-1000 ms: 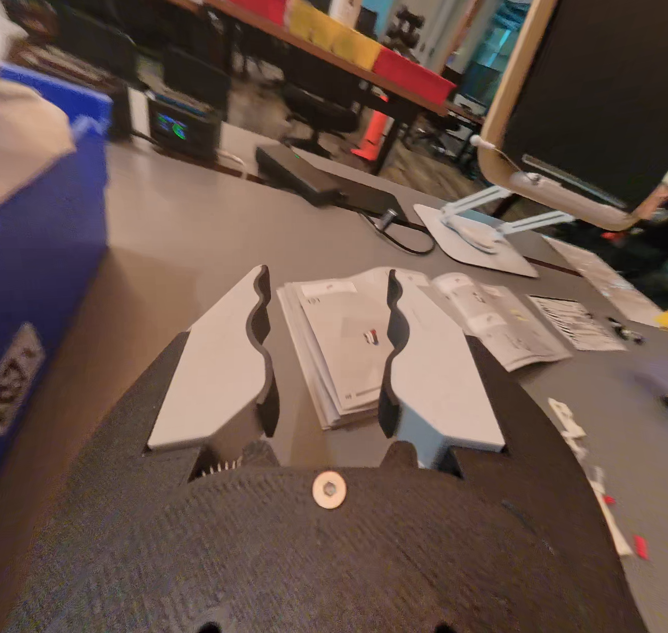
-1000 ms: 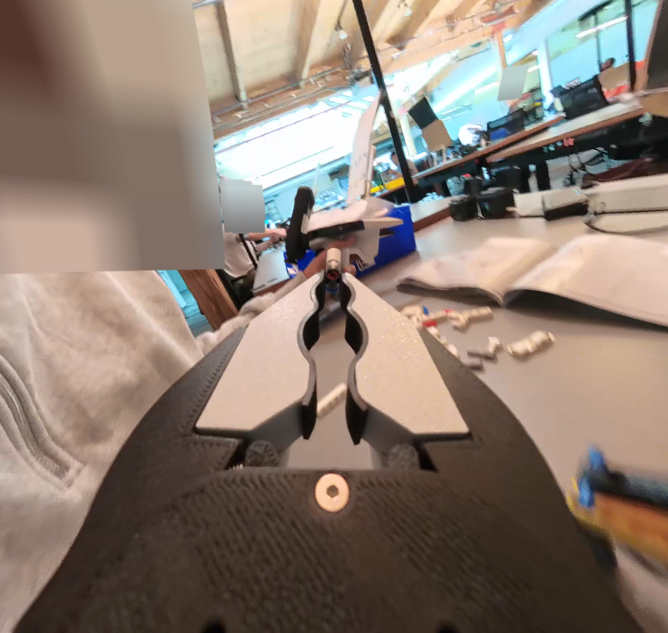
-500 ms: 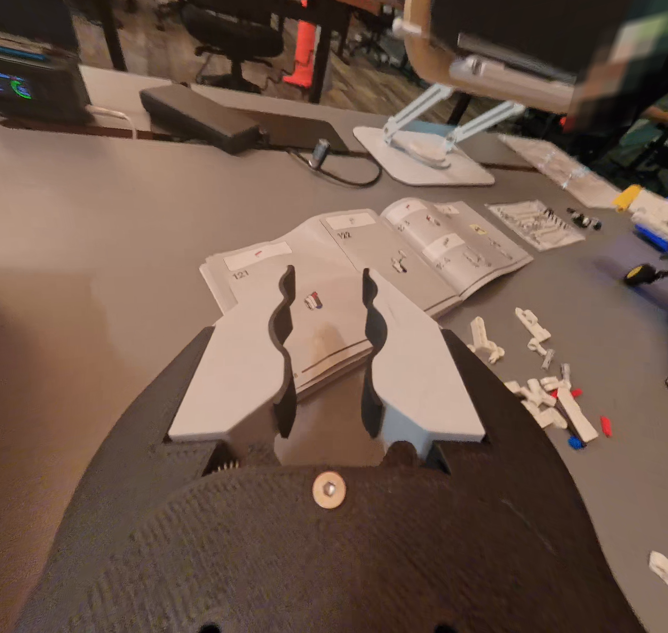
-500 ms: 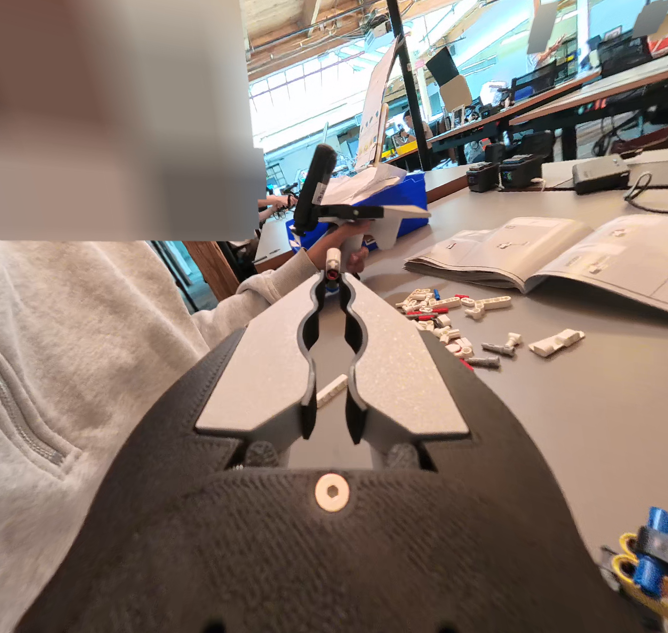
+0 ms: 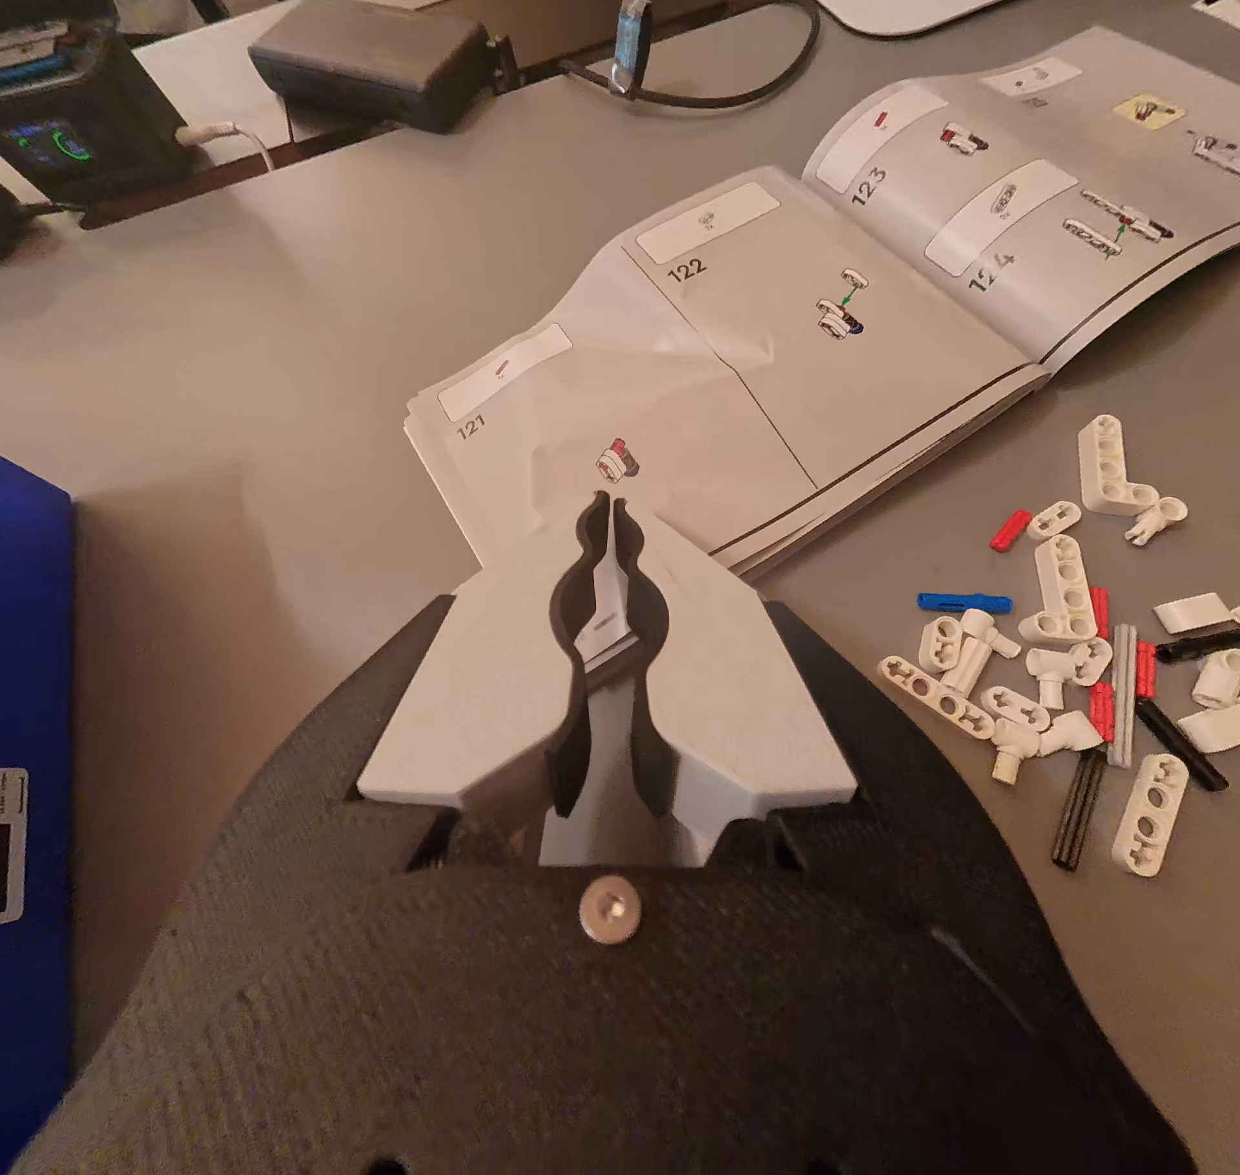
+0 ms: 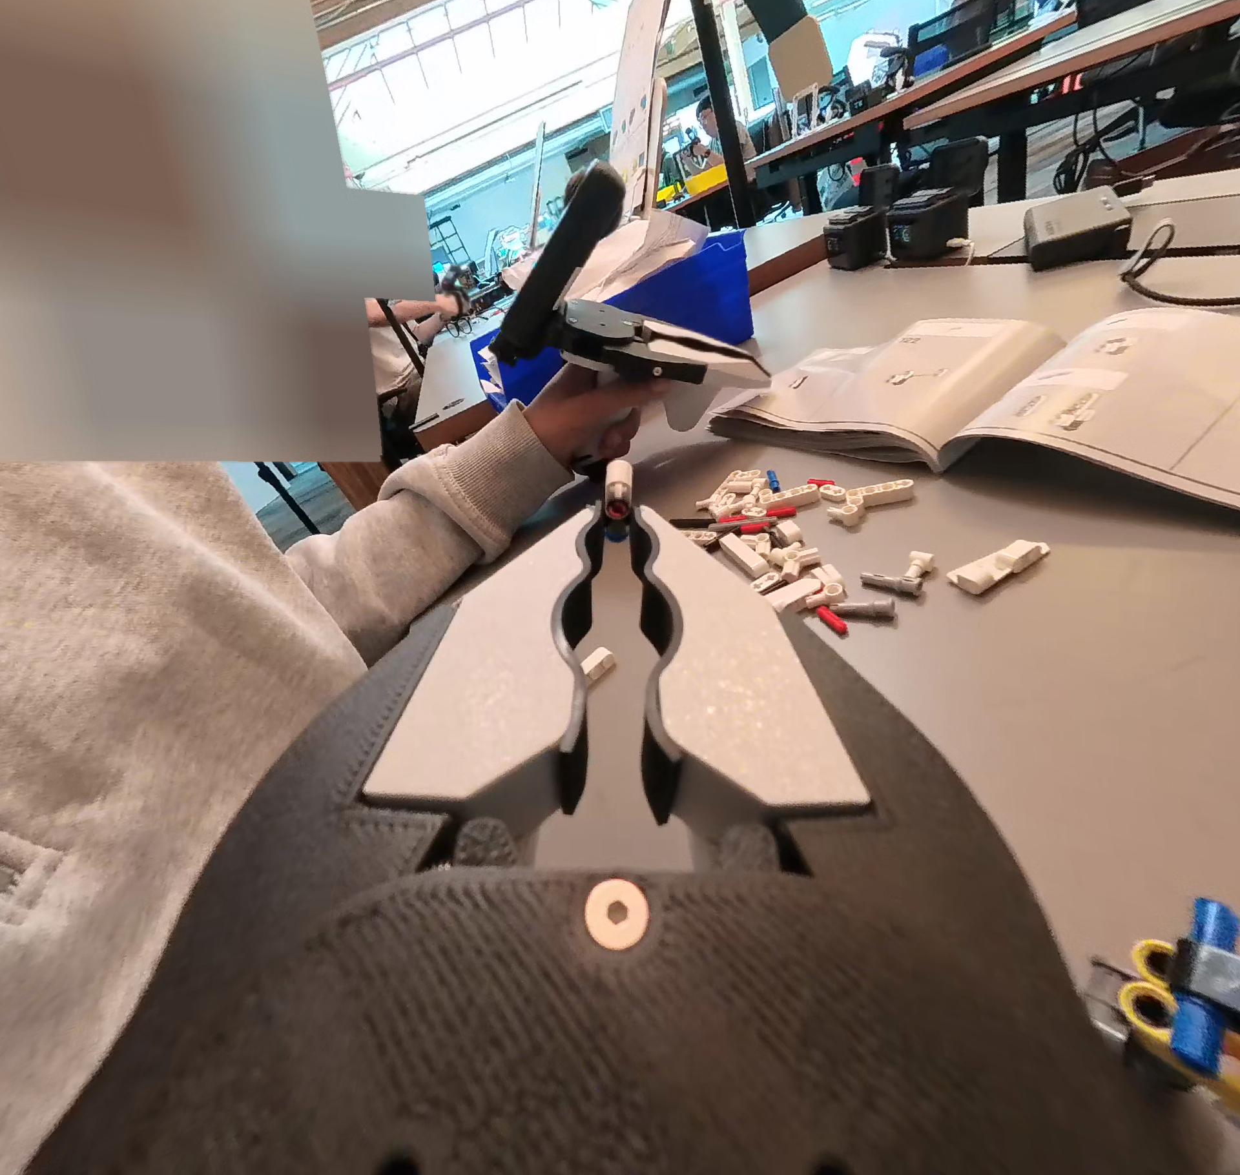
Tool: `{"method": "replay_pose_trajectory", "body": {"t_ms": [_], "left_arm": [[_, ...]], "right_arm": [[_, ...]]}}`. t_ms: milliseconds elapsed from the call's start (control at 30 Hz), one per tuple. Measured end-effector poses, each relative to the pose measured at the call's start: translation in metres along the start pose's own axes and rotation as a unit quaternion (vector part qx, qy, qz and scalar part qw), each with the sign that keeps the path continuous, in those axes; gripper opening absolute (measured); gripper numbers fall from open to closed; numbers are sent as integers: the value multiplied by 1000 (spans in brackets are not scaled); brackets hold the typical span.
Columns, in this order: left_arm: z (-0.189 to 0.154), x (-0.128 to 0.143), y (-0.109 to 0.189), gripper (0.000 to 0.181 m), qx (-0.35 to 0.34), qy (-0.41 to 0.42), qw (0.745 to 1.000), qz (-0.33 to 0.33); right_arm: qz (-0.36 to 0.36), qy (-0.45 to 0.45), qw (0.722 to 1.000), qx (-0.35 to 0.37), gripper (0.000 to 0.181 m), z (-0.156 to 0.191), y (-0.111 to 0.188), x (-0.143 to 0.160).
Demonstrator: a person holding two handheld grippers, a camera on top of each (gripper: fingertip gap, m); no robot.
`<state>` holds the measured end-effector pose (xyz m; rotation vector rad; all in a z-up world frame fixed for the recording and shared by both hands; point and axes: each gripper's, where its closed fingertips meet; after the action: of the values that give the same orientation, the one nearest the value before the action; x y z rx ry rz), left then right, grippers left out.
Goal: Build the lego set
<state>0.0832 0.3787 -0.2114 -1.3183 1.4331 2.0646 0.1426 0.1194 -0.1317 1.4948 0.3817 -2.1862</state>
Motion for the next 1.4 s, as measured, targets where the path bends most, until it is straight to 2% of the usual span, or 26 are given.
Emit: {"method": "replay_pose_trajectory", "body": {"t_ms": [233, 467, 667, 1400], "left_arm": [[0, 6, -2, 1, 7, 11, 1000, 21], [-2, 8, -3, 2, 5, 2, 1000, 28], [-2, 11, -4, 3, 5, 6, 999, 40], [-1, 20, -7, 1, 7, 16, 998, 67]], "right_arm": [[-4, 1, 1000, -13, 6, 5, 1, -1], [-67, 83, 994, -22, 5, 17, 11, -18], [-86, 60, 993, -45, 5, 20, 14, -23], [-74, 60, 995, -40, 6, 19, 11, -19]]}}
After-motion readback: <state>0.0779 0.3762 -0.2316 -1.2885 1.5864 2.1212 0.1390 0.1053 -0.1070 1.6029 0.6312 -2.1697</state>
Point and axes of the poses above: each gripper's, where its closed fingertips meet, y back along the fingers, x out of its underside, z = x × y across the jaws, and after that the axes turned 3 degrees about x, right-handed
